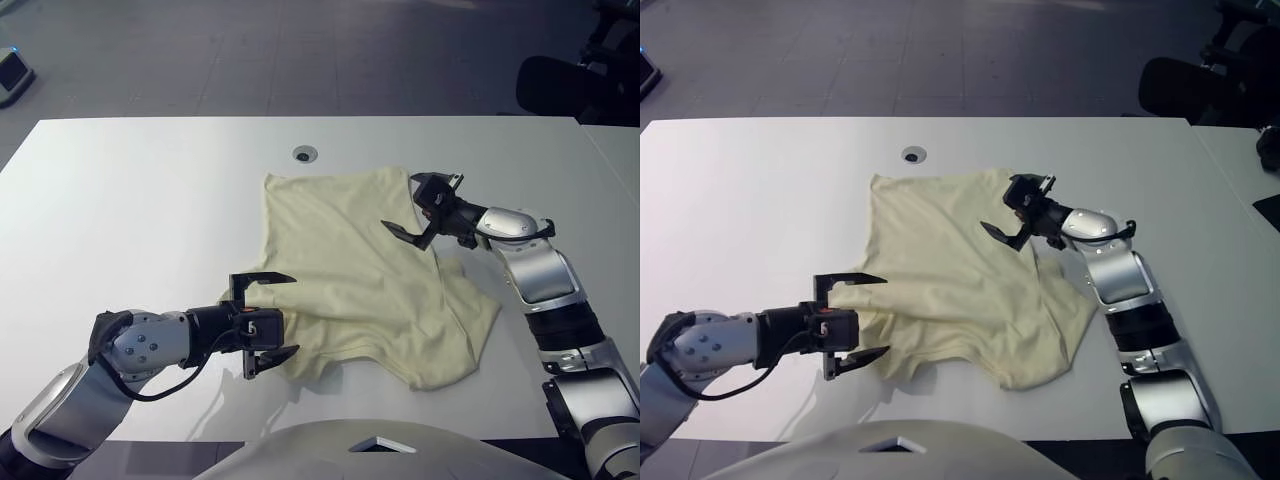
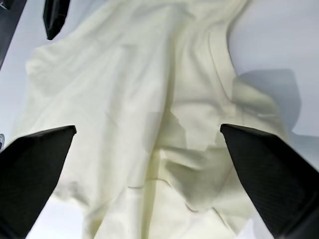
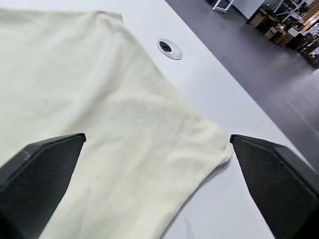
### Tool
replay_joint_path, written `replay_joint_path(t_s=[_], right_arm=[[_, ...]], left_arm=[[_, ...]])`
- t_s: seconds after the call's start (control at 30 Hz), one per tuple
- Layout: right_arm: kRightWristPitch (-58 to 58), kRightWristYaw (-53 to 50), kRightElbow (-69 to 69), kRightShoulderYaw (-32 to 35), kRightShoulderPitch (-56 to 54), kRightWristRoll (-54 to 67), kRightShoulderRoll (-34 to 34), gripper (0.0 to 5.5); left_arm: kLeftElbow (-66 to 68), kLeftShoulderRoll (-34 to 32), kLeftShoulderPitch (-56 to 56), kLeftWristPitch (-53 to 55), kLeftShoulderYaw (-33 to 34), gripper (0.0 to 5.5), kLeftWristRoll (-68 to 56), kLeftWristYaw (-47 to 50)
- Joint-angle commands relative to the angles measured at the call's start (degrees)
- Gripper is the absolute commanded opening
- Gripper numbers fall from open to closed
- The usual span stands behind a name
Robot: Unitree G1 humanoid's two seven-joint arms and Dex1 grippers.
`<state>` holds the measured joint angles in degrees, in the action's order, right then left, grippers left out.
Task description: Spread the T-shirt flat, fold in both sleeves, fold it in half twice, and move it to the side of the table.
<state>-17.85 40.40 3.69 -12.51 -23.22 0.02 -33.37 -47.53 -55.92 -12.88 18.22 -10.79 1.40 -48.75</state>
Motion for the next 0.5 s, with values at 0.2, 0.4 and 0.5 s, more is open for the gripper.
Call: replay_joint_path(t_s=[0.2, 0.4, 0.5], right_arm=[[8.9, 0.4, 13.0, -2.4, -1.6, -4.1, 1.9, 5.4], [11.5, -1.0, 17.6, -1.5, -2.0, -5.6, 2.9, 5.4], [12.4, -1.4, 19.5, -1.7, -2.1, -6.2, 3.5, 5.4]], left_arm=[[4.5, -3.3, -1.7, -6.2, -2.8, 5.38, 7.0, -2.6], [6.2, -4.1, -2.9, -9.7, -3.9, 5.38, 11.6, -3.3], [6.8, -4.5, -3.5, -10.8, -3.9, 5.38, 13.3, -3.8]])
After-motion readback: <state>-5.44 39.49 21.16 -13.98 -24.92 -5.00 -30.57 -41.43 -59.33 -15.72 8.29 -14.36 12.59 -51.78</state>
